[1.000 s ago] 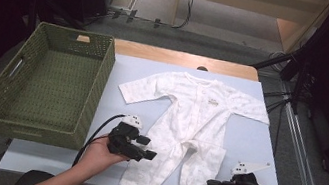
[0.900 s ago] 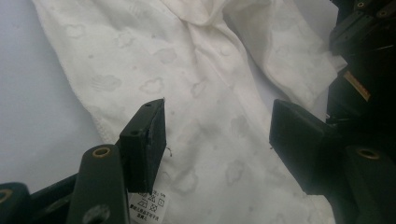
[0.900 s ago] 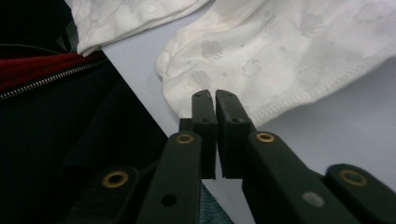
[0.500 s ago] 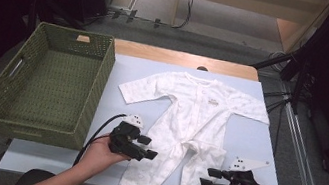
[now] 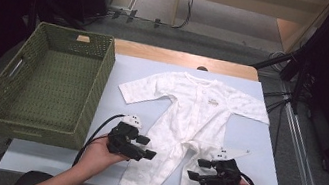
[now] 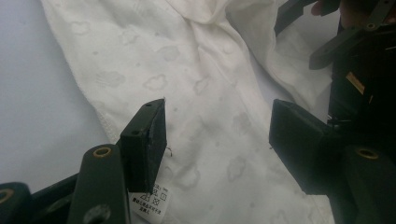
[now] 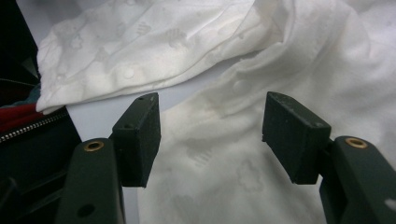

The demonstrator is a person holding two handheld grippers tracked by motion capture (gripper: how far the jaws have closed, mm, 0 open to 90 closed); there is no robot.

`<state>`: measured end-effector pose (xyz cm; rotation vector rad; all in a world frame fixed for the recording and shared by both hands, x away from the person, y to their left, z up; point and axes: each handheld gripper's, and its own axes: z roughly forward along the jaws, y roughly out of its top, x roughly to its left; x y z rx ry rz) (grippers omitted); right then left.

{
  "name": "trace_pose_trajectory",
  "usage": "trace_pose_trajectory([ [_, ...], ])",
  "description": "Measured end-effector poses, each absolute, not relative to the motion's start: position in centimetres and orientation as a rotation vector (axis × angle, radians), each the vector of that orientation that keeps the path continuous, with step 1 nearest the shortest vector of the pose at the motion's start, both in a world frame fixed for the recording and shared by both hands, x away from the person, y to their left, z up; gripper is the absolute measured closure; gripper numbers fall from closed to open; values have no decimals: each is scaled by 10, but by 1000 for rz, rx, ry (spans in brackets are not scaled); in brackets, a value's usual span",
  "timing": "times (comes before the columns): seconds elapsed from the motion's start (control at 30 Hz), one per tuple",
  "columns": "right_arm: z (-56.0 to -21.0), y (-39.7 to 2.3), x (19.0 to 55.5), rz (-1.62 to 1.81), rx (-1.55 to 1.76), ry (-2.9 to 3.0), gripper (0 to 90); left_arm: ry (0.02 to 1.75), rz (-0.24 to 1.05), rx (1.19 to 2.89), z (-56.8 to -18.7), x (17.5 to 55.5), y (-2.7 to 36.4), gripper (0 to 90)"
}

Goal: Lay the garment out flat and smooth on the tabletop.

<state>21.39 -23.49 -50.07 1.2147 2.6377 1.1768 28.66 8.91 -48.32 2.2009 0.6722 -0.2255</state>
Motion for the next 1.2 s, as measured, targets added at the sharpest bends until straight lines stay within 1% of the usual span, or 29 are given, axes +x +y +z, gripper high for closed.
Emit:
trace_pose_trajectory([
  [0.17,-505,-230,219,1149,1196,2664,347,677,-222,2201,-483,286,92,371],
  [0.37,-510,-230,228,1120,1182,2658,377,684,-219,2199,-483,285,93,371],
  [0.47,-512,-226,228,1103,1158,2631,454,695,-218,2193,-483,285,95,371],
  [0.6,-514,-223,223,1084,1145,2586,527,695,-218,2194,-483,284,95,371],
  [0.73,-513,-221,221,1051,1144,2583,649,694,-216,2201,-484,284,94,371],
  [0.87,-513,-221,225,1068,1174,2611,745,692,-218,2204,-484,284,93,371],
  [1.0,-512,-220,227,1060,1209,2625,782,687,-221,2207,-485,284,93,371],
  [1.2,-509,-223,228,1085,1286,2661,796,680,-225,2208,-485,283,92,371],
])
